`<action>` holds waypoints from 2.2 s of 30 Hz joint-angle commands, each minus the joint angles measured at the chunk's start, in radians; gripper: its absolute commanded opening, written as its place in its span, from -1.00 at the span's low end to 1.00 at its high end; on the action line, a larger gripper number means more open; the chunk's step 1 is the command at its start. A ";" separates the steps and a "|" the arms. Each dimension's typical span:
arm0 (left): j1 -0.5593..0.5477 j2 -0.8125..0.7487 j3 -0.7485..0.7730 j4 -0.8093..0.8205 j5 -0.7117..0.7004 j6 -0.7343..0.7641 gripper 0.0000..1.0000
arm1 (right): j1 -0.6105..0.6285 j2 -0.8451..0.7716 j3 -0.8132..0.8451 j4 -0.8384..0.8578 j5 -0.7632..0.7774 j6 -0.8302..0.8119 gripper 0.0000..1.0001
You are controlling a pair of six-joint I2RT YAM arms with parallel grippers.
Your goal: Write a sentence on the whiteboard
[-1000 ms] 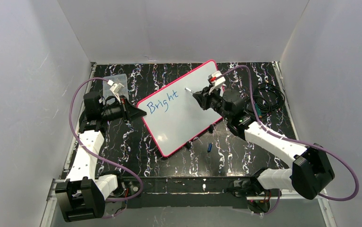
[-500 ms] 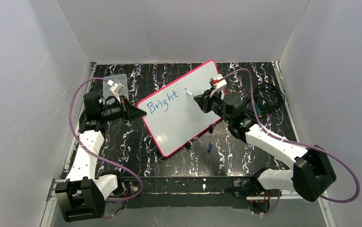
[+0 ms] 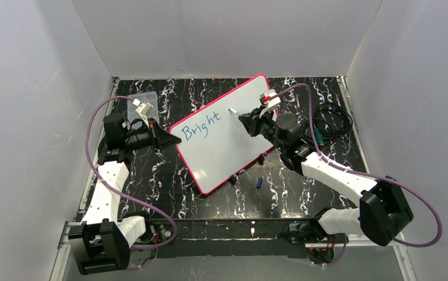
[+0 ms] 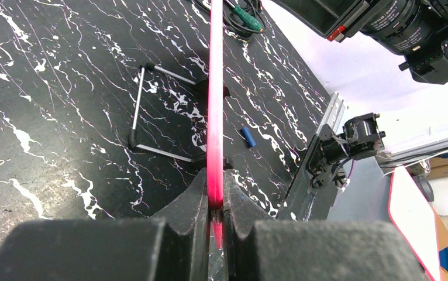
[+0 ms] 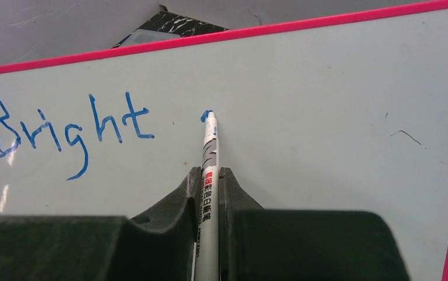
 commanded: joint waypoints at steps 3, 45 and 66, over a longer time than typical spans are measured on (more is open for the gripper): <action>0.004 -0.033 0.008 0.045 0.031 0.026 -1.00 | -0.003 0.021 0.048 0.059 0.074 -0.008 -0.97; 0.004 -0.036 0.008 0.044 0.031 0.025 -1.00 | -0.003 0.024 0.041 0.090 0.115 0.010 -0.97; 0.004 -0.041 0.008 0.044 0.032 0.024 -1.00 | -0.002 -0.011 -0.039 0.024 0.139 0.046 -0.97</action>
